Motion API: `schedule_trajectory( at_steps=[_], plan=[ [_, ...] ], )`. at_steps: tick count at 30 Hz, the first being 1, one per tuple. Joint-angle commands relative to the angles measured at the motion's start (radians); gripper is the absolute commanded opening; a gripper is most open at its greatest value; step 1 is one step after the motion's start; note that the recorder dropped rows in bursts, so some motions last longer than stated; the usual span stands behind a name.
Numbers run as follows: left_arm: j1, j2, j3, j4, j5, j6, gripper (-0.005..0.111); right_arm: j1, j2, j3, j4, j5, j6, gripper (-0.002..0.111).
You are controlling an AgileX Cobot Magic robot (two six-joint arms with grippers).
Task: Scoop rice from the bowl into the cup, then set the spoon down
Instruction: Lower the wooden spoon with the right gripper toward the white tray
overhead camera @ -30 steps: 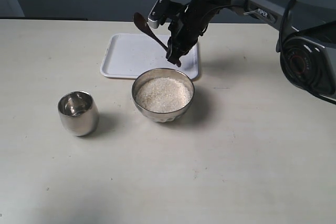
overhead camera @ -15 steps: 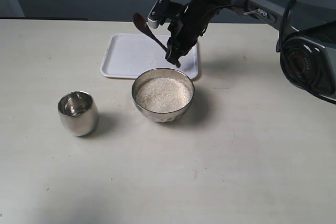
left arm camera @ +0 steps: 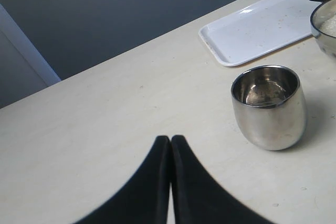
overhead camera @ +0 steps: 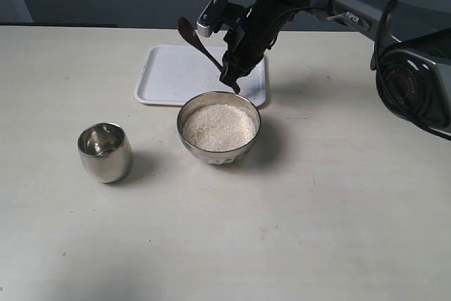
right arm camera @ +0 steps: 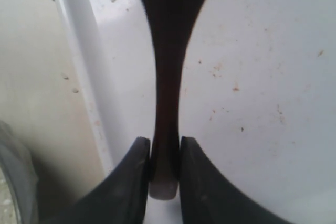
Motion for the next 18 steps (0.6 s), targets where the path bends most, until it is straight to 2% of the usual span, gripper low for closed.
schedule_trajectory(
  at_steps=[1,18],
  plan=[
    [-0.010,-0.007,0.003,-0.003,-0.005,-0.003,0.000,-0.005,-0.006,-0.004,0.010,0.011,0.011,-0.001],
    [-0.010,-0.007,0.003,-0.003,-0.005,-0.003,0.000,-0.005,-0.006,-0.004,0.017,0.019,0.049,-0.001]
  ],
)
